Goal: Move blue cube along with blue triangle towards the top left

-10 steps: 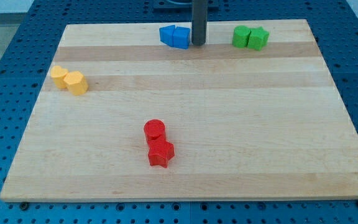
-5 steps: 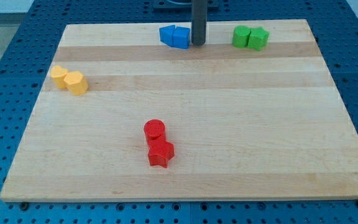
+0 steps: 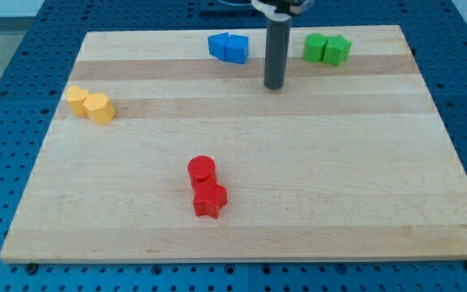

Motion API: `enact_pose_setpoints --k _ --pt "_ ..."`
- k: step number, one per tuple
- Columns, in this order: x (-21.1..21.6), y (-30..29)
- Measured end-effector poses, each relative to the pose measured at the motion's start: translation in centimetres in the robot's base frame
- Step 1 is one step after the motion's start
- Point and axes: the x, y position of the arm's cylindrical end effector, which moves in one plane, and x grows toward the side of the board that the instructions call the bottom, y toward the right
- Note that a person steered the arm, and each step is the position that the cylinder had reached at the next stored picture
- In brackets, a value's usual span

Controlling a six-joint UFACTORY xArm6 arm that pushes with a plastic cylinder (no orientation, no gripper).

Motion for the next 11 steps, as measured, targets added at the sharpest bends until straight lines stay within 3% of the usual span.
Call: enact_pose_setpoints --k 3,5,7,9,11 --pt "-1.2 -0.8" --pt "-7.3 -4.0" --pt "-6.7 -6.5" --pt "-11.1 -13.7" --pt "-13.3 -13.0"
